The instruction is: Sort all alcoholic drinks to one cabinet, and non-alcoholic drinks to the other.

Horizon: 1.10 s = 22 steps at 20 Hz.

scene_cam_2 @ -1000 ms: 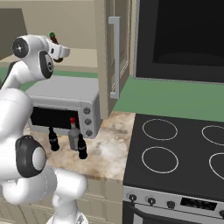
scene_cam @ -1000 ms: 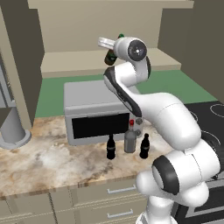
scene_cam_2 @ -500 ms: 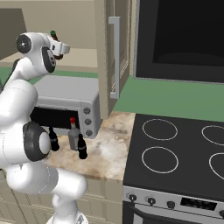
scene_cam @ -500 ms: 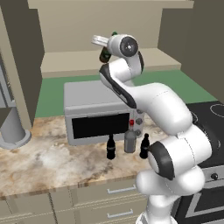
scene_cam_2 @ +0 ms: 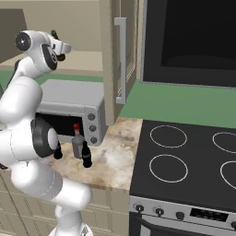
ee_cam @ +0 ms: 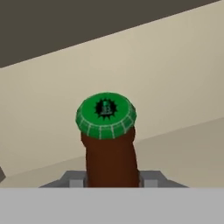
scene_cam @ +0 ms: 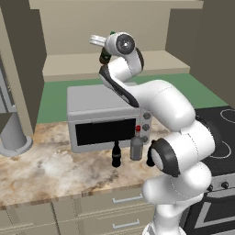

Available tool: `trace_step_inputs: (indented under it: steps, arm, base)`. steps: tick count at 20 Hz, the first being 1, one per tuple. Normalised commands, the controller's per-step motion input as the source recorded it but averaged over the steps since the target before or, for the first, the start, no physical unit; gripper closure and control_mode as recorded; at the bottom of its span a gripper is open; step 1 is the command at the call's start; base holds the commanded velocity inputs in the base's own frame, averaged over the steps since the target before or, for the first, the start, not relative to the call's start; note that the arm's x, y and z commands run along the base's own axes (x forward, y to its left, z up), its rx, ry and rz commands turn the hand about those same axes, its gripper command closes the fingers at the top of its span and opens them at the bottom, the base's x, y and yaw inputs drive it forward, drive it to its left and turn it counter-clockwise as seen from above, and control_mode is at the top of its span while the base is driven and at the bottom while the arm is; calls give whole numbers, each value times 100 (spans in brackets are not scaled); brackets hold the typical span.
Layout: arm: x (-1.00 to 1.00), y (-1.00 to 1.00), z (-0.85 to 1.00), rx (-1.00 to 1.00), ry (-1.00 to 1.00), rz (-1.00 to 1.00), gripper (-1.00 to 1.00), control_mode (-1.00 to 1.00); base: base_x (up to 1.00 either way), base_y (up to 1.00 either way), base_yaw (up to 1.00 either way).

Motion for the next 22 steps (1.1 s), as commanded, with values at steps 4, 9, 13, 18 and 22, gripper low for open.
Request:
trace_step_inputs:
  steps: [4, 9, 13, 18, 22]
  arm:
    - [13, 6, -3, 0, 0, 0, -100, -100]
    - [5, 0, 0, 0, 0, 0, -100, -100]
    - [26, 0, 0, 0, 0, 0, -100, -100]
    - [41, 0, 0, 0, 0, 0, -100, -100]
    - [23, 1, 0, 0, 0, 0, -100, -100]
  base:
    - [0, 0, 0]
    - [0, 0, 0]
    - [0, 0, 0]
    - [0, 0, 0]
    - [0, 0, 0]
